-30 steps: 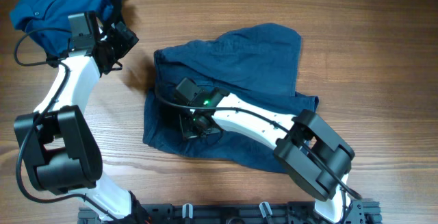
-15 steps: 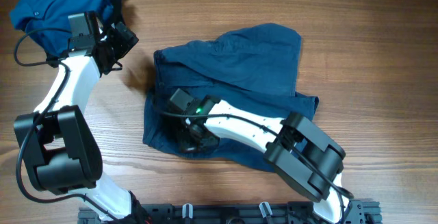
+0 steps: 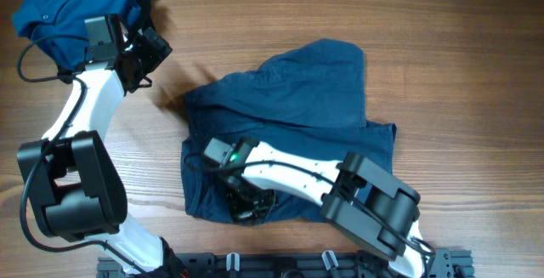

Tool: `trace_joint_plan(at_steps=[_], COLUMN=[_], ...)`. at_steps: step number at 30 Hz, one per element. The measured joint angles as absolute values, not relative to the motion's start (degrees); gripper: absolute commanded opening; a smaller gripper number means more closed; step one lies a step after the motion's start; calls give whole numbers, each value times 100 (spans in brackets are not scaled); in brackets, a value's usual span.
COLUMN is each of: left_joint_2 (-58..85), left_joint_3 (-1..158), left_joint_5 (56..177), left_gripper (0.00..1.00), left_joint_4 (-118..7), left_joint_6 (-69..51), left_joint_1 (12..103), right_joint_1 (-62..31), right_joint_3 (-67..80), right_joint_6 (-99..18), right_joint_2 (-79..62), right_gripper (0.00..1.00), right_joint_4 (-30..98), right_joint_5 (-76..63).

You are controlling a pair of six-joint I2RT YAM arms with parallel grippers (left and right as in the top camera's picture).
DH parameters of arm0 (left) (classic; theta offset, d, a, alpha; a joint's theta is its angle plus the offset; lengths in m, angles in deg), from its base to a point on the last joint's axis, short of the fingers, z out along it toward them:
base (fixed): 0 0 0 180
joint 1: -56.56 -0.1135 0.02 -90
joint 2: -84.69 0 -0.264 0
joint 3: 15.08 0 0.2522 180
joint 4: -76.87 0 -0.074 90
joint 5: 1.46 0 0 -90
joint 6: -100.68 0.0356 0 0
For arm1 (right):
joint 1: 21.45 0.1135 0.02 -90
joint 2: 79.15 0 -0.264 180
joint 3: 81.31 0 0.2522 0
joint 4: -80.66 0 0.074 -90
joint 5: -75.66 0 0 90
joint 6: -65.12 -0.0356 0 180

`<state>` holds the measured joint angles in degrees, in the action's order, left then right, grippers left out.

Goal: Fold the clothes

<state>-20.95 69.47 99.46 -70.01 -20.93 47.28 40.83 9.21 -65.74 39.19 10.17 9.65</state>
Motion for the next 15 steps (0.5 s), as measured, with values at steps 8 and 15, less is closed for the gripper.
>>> trace_joint_plan(at_steps=[8, 15], left_joint_2=[-2095, -2095], left_joint_3=[6947, 6951], left_joint_5=[10324, 10925], left_gripper=[100, 100], left_joint_4=[-6619, -6002], left_joint_6=[-1796, -1551], left_joint_1=[4726, 4726], right_joint_1=[4212, 3607], right_joint_3=[894, 870], right_joint_6=[-6539, -6532], right_joint_2=[3825, 2315], right_gripper=[4, 35], right_joint_4=[918, 700], right_joint_5=[803, 255])
